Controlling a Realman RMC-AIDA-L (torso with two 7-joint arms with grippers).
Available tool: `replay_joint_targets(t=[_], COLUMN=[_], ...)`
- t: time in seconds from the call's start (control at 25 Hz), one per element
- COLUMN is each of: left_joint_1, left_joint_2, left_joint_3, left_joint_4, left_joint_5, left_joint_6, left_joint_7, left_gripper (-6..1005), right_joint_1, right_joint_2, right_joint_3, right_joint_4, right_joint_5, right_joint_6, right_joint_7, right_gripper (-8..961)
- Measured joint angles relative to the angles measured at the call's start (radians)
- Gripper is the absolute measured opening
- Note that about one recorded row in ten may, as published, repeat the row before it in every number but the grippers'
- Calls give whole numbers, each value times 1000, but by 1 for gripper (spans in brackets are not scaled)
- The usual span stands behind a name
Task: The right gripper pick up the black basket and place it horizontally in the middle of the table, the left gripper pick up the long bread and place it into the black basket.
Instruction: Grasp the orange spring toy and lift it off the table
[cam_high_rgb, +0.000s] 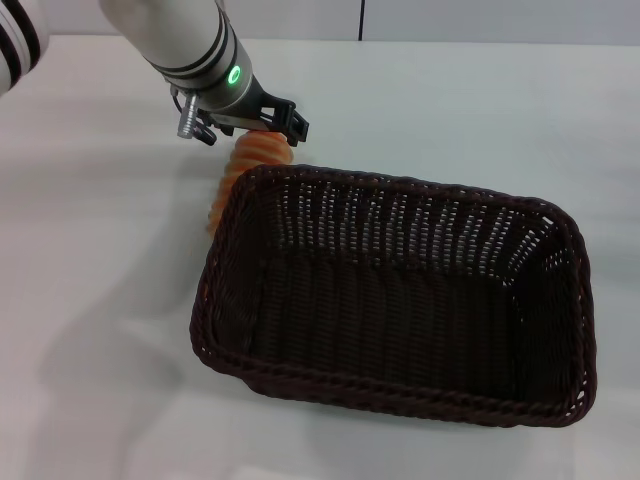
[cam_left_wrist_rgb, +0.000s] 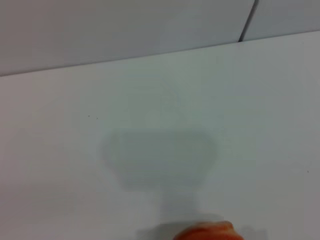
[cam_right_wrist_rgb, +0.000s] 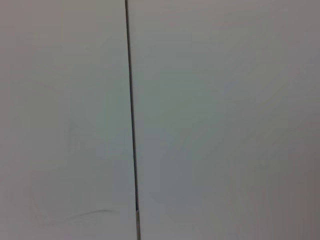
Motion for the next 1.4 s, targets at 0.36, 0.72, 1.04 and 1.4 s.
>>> replay_joint_targets(t=[0.36, 0.72, 1.04, 1.4], left_joint_1=[-21, -17, -13, -3], left_joint_2=[0, -1, 0, 0], left_joint_3=[-4, -5, -3, 3], left_joint_4=[87, 126, 140, 153], left_joint_5=[-10, -41, -63, -63], left_joint_6=[43, 52, 72, 94], left_joint_7=[-4, 2, 8, 20], left_gripper=[808, 807, 806, 767], right_joint_1=[1, 8, 14, 16], right_joint_2=[2, 4, 4, 4], right_joint_3=[-1, -9, -23, -30], right_joint_4=[-3, -6, -9, -25], right_joint_5=[-7, -8, -8, -8], right_joint_6=[5, 8, 9, 11], right_joint_7=[1, 1, 2, 2], right_gripper=[823, 823, 824, 824])
